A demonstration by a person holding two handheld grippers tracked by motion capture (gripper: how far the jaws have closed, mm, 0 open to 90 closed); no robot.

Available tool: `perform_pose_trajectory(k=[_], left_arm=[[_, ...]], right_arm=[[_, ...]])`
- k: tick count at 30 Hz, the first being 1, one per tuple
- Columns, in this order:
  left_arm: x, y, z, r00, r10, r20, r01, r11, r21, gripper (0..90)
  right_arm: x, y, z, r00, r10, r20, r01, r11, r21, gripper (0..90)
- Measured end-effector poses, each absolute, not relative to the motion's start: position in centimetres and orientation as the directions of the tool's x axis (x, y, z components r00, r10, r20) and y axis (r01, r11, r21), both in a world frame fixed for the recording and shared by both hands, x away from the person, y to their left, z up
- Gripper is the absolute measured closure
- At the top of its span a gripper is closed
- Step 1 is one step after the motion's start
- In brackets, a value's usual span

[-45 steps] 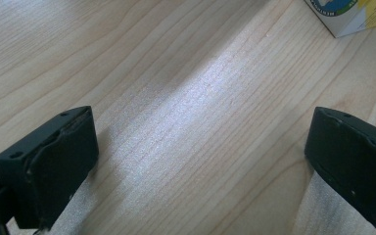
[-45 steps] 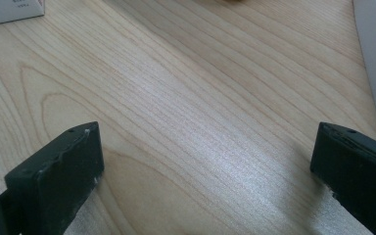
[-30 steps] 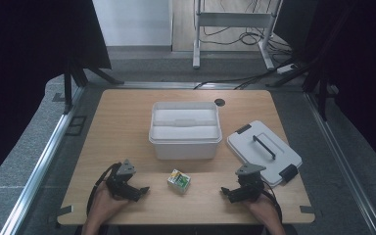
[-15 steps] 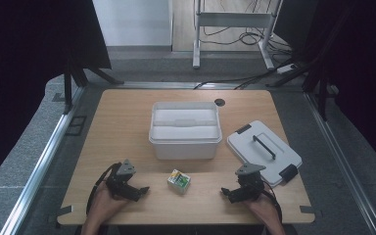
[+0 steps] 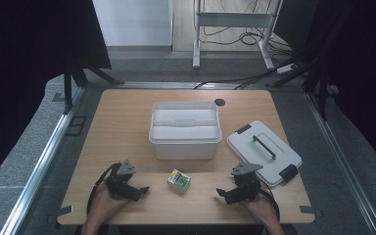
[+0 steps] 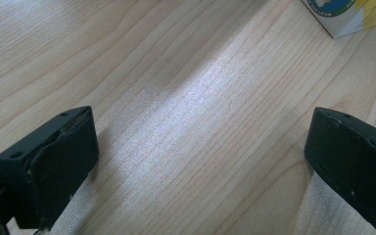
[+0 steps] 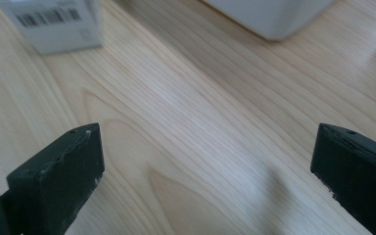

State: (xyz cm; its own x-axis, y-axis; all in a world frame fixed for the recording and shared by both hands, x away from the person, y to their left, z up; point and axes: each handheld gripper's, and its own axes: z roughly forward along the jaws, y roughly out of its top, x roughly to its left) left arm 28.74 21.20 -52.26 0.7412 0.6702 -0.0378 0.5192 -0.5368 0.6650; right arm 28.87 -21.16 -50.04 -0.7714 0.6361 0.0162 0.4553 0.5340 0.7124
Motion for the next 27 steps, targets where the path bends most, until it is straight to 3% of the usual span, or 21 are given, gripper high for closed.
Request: perform_pose_trajectory(k=[9,27], left_arm=[[28.8,21.2,-52.3,0.740,0.671,-0.038,0.520,-0.536,0.665,0.0],[28.8,21.2,-52.3,0.739,0.673,-0.037,0.521,-0.535,0.665,0.0]], right_arm=[[28.9,-18.6,-49.3,-0.815,0.578,0.049,0.434,0.551,0.713,3.1],[28.9,-11.7,-48.8,-0.887,0.461,0.015,0.345,0.641,0.686,3.7]])
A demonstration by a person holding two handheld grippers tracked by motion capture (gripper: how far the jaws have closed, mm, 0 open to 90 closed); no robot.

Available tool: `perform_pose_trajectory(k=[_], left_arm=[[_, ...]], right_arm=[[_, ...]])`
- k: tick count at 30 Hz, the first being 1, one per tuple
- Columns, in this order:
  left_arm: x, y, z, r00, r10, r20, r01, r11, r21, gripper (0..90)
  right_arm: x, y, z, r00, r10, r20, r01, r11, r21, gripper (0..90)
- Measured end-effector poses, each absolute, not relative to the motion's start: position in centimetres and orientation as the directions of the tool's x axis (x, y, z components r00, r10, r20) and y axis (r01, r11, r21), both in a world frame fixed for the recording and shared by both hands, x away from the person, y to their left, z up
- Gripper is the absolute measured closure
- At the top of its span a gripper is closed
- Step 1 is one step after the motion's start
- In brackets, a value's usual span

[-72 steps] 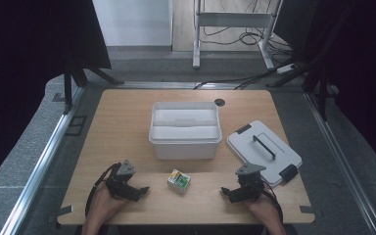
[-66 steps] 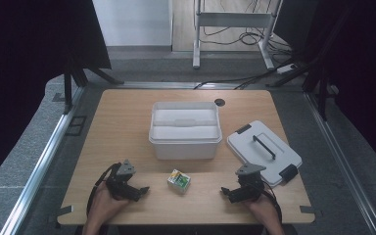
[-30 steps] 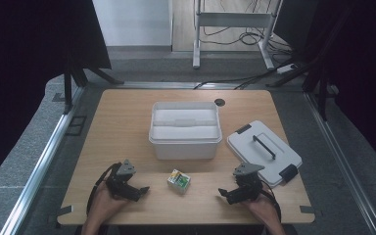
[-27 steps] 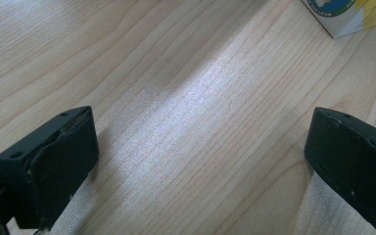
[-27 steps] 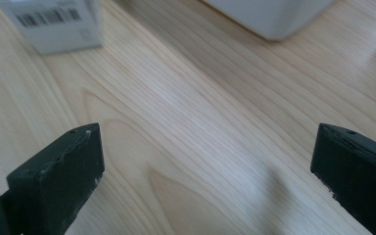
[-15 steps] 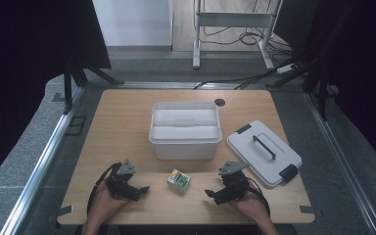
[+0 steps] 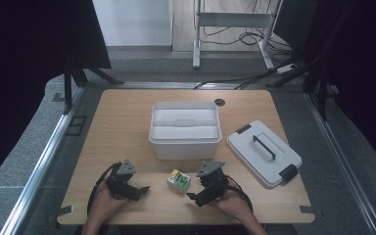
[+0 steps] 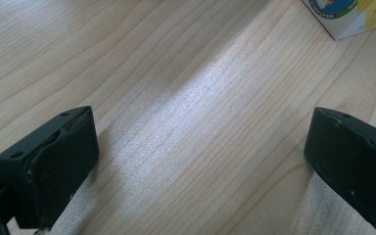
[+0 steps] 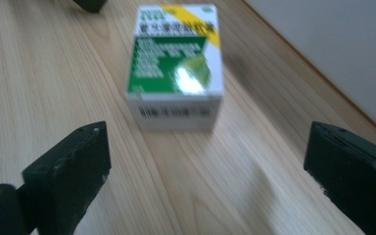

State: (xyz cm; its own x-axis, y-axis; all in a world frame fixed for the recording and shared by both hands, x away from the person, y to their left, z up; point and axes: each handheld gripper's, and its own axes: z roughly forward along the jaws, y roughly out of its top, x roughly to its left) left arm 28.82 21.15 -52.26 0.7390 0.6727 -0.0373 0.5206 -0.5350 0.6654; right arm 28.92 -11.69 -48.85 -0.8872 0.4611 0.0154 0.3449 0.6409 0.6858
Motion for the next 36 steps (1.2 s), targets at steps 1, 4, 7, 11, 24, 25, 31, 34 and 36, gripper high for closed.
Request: perform_pose_trajectory(k=[1,4,7,11,24,25,31,34,36], left_arm=[[28.8,21.1,-52.3,0.739,0.673,-0.038,0.521,-0.535,0.666,0.0],[28.8,21.1,-52.3,0.739,0.673,-0.037,0.521,-0.535,0.665,0.0],[28.8,21.1,-52.3,0.739,0.673,-0.038,0.521,-0.535,0.665,0.0],[28.8,21.1,-52.3,0.739,0.673,-0.037,0.521,-0.535,0.665,0.0],[28.8,21.1,-52.3,0.739,0.673,-0.038,0.521,-0.534,0.666,0.0],[28.8,21.1,-52.3,0.739,0.673,-0.038,0.521,-0.534,0.665,0.0],[28.8,21.1,-52.3,0.738,0.674,-0.039,0.522,-0.532,0.667,0.0],[28.8,21.1,-52.3,0.737,0.674,-0.040,0.522,-0.532,0.667,0.0],[28.8,21.1,-52.3,0.739,0.673,-0.039,0.521,-0.534,0.665,0.0]], right_arm=[[28.9,-11.3,-48.8,-0.890,0.456,0.015,0.341,0.642,0.686,4.5],[29.2,-10.2,-48.8,-0.896,0.443,0.014,0.331,0.647,0.687,8.4],[29.6,-9.2,-48.9,-0.898,0.440,0.028,0.336,0.643,0.688,12.2],[30.0,-7.7,-49.1,-0.906,0.422,0.021,0.323,0.660,0.679,17.7],[30.3,-5.5,-49.3,-0.920,0.390,-0.042,0.283,0.736,0.615,44.0],[30.2,-5.6,-49.1,-0.921,0.386,-0.045,0.279,0.738,0.614,44.0],[29.4,-6.5,-47.6,-0.928,0.372,-0.026,0.272,0.723,0.635,44.1],[29.0,-7.3,-46.9,-0.929,0.370,-0.021,0.270,0.716,0.644,44.1],[28.7,-7.9,-46.6,-0.928,0.371,-0.026,0.269,0.716,0.644,44.1]])
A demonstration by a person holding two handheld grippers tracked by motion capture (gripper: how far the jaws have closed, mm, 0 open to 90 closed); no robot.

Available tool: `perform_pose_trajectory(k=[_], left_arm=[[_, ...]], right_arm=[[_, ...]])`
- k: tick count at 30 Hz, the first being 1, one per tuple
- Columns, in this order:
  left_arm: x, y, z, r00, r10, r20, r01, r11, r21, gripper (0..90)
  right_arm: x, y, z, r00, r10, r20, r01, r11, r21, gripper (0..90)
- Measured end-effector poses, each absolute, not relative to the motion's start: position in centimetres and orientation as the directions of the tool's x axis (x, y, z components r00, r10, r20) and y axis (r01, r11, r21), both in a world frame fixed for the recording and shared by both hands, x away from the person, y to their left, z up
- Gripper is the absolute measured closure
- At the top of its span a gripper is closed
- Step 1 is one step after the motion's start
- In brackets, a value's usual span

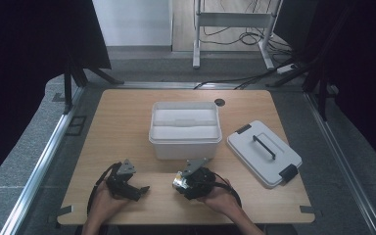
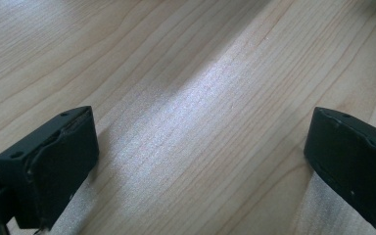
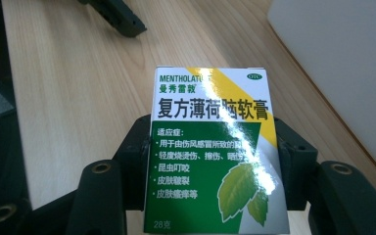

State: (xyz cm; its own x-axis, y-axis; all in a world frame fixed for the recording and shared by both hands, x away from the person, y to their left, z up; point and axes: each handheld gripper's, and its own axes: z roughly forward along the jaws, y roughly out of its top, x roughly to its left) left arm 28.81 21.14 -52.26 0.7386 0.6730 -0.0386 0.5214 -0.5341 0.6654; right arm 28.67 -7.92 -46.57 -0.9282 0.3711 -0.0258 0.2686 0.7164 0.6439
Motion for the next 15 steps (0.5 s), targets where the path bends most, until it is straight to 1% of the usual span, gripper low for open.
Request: perform_pose_trajectory(k=[7,15], left_arm=[[28.8,21.1,-52.3,0.739,0.673,-0.038,0.521,-0.535,0.665,0.0],[28.8,21.1,-52.3,0.739,0.673,-0.038,0.521,-0.535,0.665,0.0]], right_arm=[[27.8,-10.5,-46.1,-0.917,0.400,-0.011,0.298,0.701,0.648,44.1],[26.8,-13.6,-45.6,-0.892,0.452,-0.019,0.331,0.680,0.655,44.1]])
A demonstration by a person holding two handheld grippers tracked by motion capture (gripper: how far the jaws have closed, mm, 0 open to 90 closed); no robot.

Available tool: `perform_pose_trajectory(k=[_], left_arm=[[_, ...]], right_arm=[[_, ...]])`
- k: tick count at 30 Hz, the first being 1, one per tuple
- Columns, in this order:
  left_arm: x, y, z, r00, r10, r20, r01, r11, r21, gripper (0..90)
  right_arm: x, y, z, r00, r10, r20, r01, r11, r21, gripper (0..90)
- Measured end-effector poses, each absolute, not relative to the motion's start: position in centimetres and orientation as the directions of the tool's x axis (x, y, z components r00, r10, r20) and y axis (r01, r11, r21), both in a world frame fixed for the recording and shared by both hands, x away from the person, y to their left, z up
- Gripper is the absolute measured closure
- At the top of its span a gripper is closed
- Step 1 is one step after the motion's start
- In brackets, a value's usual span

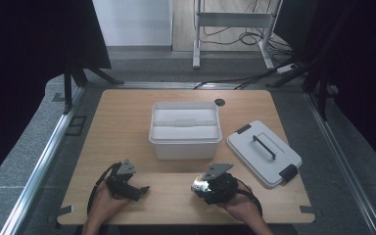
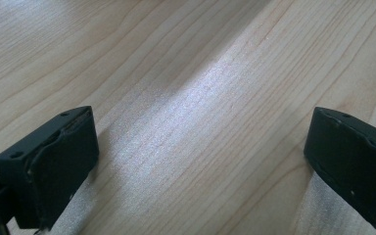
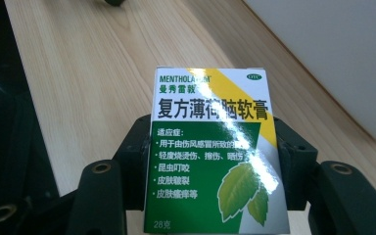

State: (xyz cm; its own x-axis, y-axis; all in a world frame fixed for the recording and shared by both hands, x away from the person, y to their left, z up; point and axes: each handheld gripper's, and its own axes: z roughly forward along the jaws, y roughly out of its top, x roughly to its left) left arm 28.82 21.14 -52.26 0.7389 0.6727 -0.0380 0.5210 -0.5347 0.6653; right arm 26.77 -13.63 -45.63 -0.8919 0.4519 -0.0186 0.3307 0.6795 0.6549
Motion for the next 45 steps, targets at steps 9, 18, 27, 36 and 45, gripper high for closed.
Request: perform_pose_trajectory(k=[9,18,27,36,45], left_arm=[[28.8,21.1,-52.3,0.737,0.674,-0.039,0.522,-0.533,0.666,0.0],[28.8,21.1,-52.3,0.737,0.675,-0.038,0.522,-0.533,0.666,0.0],[28.8,21.1,-52.3,0.737,0.675,-0.038,0.523,-0.533,0.666,0.0],[28.8,21.1,-52.3,0.737,0.675,-0.038,0.523,-0.533,0.666,0.0],[28.8,21.1,-52.3,0.737,0.675,-0.039,0.523,-0.532,0.665,0.0]], right_arm=[[25.2,-16.6,-46.8,-0.872,0.490,-0.022,0.362,0.673,0.645,44.1],[23.5,-18.4,-48.1,-0.858,0.513,-0.010,0.383,0.653,0.653,44.1],[23.4,-19.3,-48.9,-0.846,0.532,0.039,0.414,0.608,0.677,36.9],[24.0,-20.1,-47.1,-0.839,0.540,0.070,0.421,0.561,0.713,31.7],[25.5,-20.5,-45.7,-0.826,0.559,0.076,0.424,0.527,0.737,31.0]])
